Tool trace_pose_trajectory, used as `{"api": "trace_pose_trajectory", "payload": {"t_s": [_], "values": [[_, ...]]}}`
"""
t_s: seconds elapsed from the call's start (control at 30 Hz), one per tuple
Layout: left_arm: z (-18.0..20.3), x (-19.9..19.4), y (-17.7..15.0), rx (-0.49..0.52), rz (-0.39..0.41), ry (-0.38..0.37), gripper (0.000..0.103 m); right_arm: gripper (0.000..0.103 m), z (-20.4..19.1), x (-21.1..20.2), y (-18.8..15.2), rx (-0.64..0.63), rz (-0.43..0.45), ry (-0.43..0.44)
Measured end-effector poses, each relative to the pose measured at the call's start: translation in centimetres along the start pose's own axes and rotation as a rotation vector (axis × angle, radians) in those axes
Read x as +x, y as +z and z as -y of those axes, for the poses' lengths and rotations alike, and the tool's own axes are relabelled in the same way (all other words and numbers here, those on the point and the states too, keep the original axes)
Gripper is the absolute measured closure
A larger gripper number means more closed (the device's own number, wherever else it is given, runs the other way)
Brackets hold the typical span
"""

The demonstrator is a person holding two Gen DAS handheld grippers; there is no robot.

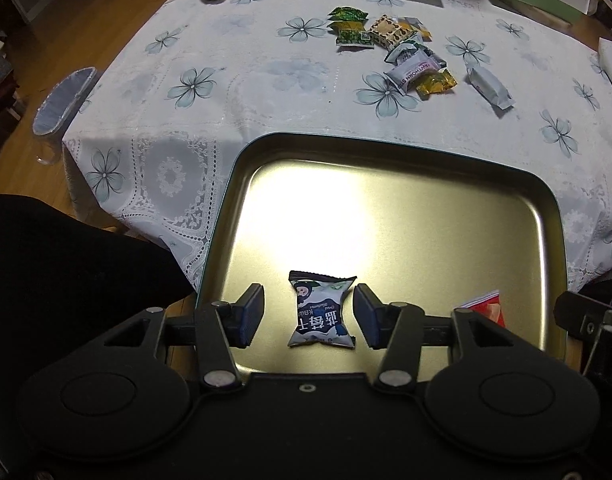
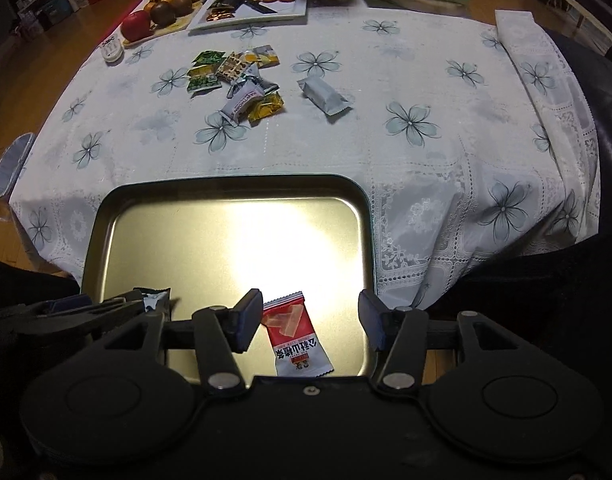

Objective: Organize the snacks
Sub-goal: 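Lower the blue-white packet into the tray with the left tool while the right tool releases the wafer packet there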

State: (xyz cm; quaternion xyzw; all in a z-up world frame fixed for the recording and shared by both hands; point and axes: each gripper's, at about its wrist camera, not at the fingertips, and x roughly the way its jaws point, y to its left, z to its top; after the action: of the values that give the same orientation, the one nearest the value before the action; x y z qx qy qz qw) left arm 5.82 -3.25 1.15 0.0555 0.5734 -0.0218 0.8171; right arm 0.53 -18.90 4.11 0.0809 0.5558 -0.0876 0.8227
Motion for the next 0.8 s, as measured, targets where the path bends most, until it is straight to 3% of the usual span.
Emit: {"api": "trace_pose_trajectory", "payload": {"t_s": [0.07,0.13,0.27,0.33,0.47,0.6,0.8], "values": [[-0.2,0.0,-0.1,-0.01,0.0,-0.001,0.046,0.042,-0.2,0.3,0.1,-0.016,-0.019,-0.039],[-0.3,0.0,-0.1,-0.016,0.001,0.0,0.046,0.023,-0.7,0.8,0.1,-0.05,-0.035,-0.068],[-0.5,0.0,-0.2,-0.025,0.005,0.002,0.046,0.021,-1.5,1.3,-0.2,-0.118,-0.029,-0.081],[-0.7,-0.1,-0.2,-0.028,0.007,0.003,0.046,0.01,-2.0,1.5,-0.2,-0.144,-0.036,-0.095],[-0.8,0.0,-0.2,-0.027,0.012,0.014,0.046,0.01,-2.1,1.2,-0.1,-0.145,-0.03,-0.067],[-0.8,0.0,-0.2,-0.023,0.014,0.018,0.046,0.01,-1.2,1.5,0.7,-0.066,-0.068,0.006],[-0.8,-0.1,-0.1,-0.02,0.023,0.027,0.046,0.01,-1.1,2.4,1.0,-0.086,-0.087,-0.035]]}}
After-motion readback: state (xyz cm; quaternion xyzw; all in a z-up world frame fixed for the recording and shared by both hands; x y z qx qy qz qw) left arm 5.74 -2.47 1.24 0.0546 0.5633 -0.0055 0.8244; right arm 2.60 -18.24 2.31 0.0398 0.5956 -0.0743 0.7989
